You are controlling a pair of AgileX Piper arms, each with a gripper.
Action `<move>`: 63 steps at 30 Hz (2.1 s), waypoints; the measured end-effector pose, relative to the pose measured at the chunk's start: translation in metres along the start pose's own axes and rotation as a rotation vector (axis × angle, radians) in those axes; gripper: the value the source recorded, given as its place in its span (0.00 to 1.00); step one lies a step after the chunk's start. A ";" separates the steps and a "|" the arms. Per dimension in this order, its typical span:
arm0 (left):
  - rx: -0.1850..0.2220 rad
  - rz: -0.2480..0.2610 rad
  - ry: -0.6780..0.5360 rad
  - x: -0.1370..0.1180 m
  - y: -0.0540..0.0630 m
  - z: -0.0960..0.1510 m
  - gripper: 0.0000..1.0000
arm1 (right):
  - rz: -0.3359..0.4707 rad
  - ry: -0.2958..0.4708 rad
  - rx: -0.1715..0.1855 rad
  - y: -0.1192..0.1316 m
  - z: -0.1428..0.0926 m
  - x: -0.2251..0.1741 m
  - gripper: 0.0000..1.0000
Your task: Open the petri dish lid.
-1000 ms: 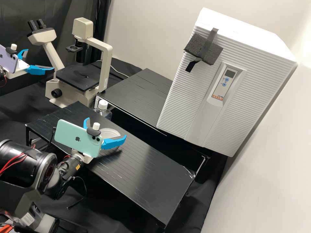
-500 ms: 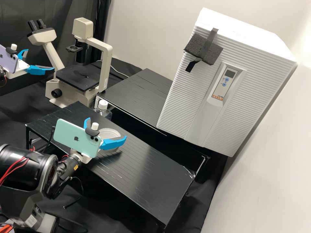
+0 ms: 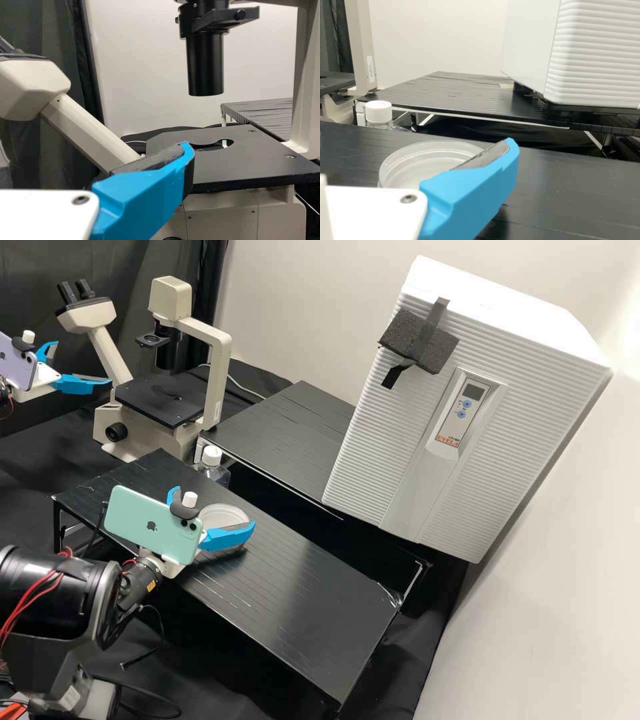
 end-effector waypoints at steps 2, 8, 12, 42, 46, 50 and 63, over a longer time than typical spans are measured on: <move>0.000 0.000 0.000 0.000 0.000 0.000 1.00 | -0.001 -0.002 -0.003 -0.001 0.001 0.000 1.00; 0.000 0.000 0.000 0.000 0.000 0.000 1.00 | 0.002 -0.004 -0.013 -0.002 0.002 0.002 1.00; 0.000 0.000 0.000 0.000 0.000 0.000 1.00 | -0.003 -0.007 -0.029 -0.002 0.004 0.003 1.00; 0.000 0.000 0.000 0.000 0.000 0.000 1.00 | 0.111 -0.074 0.047 0.012 -0.002 -0.010 1.00; 0.000 0.000 0.000 0.000 0.000 0.000 1.00 | 0.106 -0.089 0.040 0.010 -0.001 -0.010 1.00; 0.000 0.000 0.000 0.000 0.000 0.000 1.00 | 0.095 -0.100 0.029 0.008 0.001 -0.009 1.00; 0.000 0.000 0.000 0.000 0.000 0.000 1.00 | 0.067 -0.105 0.015 0.002 0.001 -0.008 1.00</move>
